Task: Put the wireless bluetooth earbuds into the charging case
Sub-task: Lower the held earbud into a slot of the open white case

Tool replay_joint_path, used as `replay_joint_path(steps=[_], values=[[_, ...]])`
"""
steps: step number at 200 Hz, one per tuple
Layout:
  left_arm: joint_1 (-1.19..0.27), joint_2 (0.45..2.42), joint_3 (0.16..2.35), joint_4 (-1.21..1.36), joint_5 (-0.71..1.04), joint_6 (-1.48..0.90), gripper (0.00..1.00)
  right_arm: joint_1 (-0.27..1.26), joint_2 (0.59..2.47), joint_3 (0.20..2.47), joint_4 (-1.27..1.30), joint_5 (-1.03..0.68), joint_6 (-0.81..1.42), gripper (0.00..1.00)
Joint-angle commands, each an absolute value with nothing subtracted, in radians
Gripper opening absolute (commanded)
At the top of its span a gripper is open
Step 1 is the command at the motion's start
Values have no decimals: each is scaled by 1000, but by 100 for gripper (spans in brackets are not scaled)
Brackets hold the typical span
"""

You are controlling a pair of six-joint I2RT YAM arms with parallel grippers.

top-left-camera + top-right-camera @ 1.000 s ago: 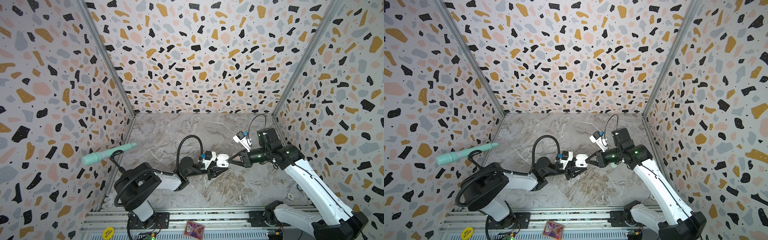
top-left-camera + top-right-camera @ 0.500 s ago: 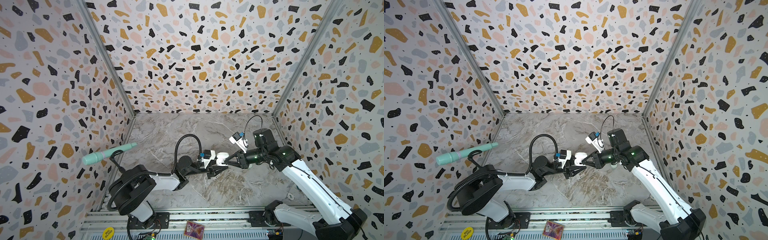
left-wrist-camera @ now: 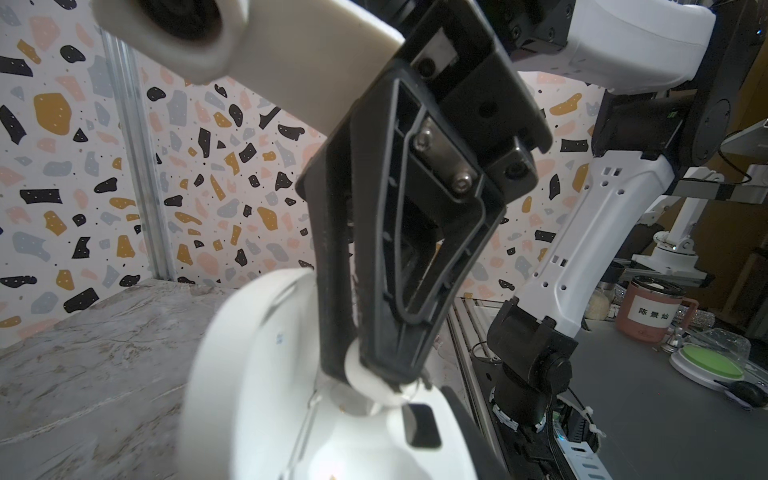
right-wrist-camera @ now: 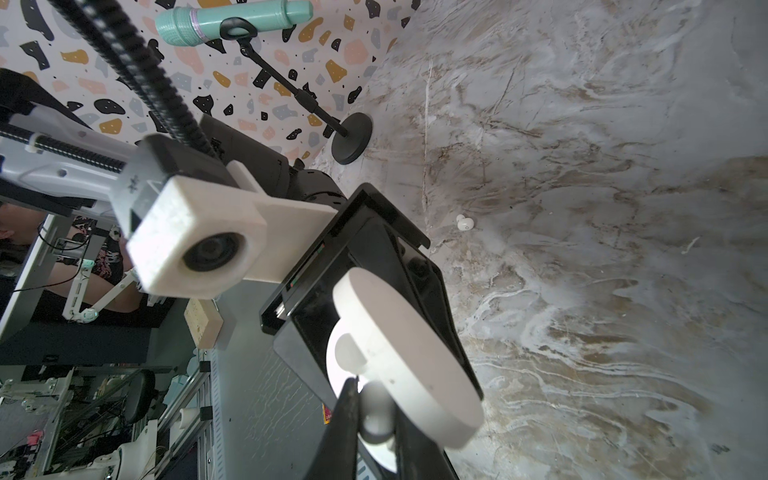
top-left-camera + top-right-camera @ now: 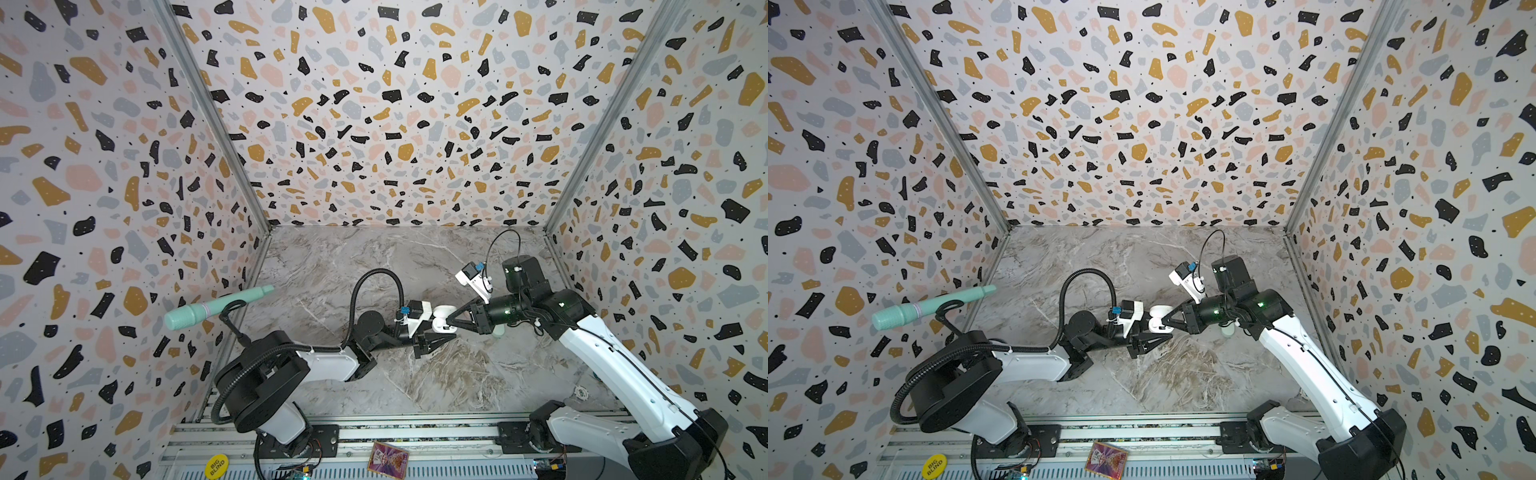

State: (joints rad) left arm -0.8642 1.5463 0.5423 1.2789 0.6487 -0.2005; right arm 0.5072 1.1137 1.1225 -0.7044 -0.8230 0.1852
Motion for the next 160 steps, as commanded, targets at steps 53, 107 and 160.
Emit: replay_joint_path(steps=[53, 107, 160], values=[[-864, 1510, 551, 1333, 660, -185, 18, 516, 1126, 1185, -742, -775, 191, 30], [-864, 1511, 551, 1330, 661, -186, 18, 547, 1144, 1239, -759, -729, 193, 38], [-864, 1504, 542, 1325, 646, -183, 18, 556, 1140, 1294, -809, -678, 187, 48]])
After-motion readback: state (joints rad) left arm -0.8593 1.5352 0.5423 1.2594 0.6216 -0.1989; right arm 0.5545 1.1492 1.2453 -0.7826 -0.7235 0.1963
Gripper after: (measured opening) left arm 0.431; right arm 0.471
